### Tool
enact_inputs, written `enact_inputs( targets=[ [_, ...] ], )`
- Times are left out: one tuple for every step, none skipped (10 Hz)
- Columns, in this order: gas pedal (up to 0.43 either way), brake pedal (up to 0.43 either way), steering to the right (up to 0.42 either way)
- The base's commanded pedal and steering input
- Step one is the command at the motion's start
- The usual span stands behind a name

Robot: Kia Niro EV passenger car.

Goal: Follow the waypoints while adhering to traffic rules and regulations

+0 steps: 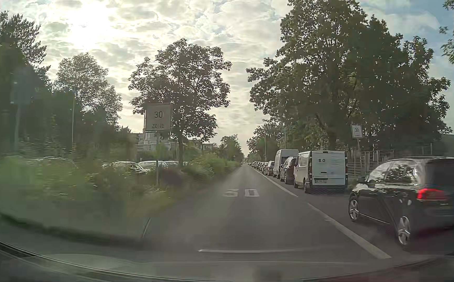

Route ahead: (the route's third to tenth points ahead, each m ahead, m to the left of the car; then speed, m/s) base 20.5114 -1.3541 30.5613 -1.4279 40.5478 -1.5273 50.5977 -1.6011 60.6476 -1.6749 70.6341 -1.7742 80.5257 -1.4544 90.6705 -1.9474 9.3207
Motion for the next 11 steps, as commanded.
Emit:
enact_inputs(
  targets=[
    [0.26,0.03,0.008],
    [0.26,0.03,0.007],
    [0.26,0.03,0.006],
    [0.26,0.03,0.005],
    [0.26,0.03,0.005],
    [0.24,0.03,0.005],
    [0.087,0.03,0.003],
    [0.028,0.03,0.002],
    [0.0,0.03,0.001],
    [0.0,0.03,0.0],
    [0.0,0.03,0.0]
  ],
)
